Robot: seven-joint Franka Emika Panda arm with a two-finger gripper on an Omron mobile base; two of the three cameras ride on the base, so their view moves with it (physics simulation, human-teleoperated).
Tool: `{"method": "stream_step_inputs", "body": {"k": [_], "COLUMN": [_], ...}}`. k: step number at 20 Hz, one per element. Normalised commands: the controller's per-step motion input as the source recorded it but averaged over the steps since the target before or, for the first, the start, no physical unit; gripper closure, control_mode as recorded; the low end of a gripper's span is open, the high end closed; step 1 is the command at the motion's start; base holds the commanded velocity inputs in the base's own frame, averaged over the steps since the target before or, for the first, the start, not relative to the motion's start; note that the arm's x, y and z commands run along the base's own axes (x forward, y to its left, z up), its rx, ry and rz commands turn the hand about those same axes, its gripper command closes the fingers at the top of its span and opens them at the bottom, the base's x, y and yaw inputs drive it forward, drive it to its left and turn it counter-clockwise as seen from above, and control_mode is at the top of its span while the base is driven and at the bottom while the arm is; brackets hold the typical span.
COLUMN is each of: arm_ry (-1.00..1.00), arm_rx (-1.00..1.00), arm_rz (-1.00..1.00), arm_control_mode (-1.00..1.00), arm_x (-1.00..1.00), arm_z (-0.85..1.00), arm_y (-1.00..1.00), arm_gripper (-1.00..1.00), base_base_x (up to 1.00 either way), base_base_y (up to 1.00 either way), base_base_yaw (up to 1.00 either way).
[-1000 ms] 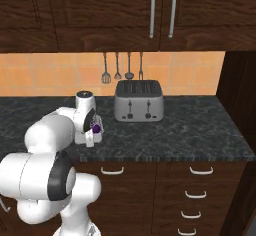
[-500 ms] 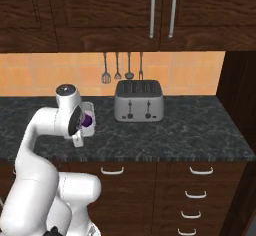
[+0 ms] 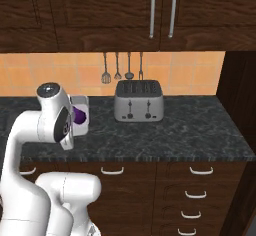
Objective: Take the meat container that has the chicken drumstick and place it on the second highest rack of the freezer. Then take the vegetable container that has the eggplant and carrot and place it on the highest rack of the freezer.
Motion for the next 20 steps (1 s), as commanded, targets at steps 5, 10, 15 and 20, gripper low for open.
{"method": "stream_step_inputs", "body": {"k": [5,10,15,20], "arm_ry": [0.05,0.0,0.0,0.0], "arm_rx": [0.0,0.0,0.0,0.0], "arm_rz": [0.0,0.0,0.0,0.0], "arm_control_mode": [1.0,1.0,1.0,1.0], "arm_x": [-0.31,0.0,0.0,0.0], "arm_z": [0.29,0.0,0.0,0.0], "arm_y": [0.0,0.0,0.0,0.0], "arm_gripper": [1.0,1.0,1.0,1.0], "base_base_x": [-0.12,-0.94,-0.72,-0.13], "base_base_y": [0.0,-0.36,-0.26,-0.02], "base_base_yaw": [0.0,-0.17,-0.4,-0.66]}}
